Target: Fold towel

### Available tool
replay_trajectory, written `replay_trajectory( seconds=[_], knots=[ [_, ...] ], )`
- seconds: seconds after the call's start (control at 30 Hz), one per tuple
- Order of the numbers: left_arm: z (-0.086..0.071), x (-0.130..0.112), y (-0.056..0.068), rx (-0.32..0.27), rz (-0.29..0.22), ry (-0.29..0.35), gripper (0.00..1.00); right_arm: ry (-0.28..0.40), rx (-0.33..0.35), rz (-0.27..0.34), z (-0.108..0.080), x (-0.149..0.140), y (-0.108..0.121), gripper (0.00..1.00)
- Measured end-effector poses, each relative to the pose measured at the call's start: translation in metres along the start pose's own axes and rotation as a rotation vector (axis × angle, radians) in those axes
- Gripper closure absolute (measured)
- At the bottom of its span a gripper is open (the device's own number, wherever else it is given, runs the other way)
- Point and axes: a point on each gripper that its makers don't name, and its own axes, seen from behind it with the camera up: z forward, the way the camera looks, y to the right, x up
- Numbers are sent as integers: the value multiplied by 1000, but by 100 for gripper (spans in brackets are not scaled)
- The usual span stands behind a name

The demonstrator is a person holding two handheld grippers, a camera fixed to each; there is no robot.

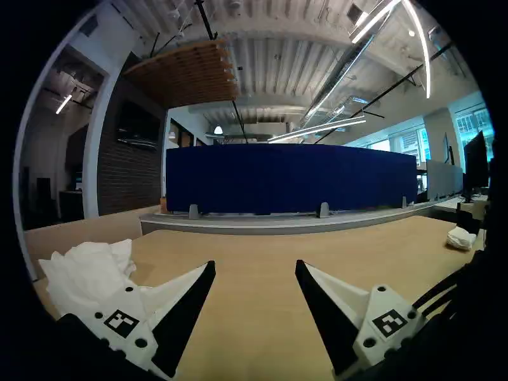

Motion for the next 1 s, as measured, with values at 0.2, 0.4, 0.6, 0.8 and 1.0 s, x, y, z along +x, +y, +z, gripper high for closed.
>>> replay_trajectory(
  seconds=[0.2, 0.4, 0.6, 0.8, 1.0],
  knots=[
    [0, 0, 0, 0, 0, 0, 6, -7, -6, 16, 6, -7, 2, 0],
    [0, 0, 0, 0, 0, 0, 6, -17, -29, 11, 11, -10, 13, 0],
    [0, 0, 0, 0, 0, 0, 6, -20, -38, -23, 10, -18, 21, 0],
    [0, 0, 0, 0, 0, 0, 6, -13, -43, -34, 7, -22, 27, 0],
    [1, 0, 0, 0, 0, 0, 6, 5, -35, -45, 3, -20, 27, 0]
  ],
)
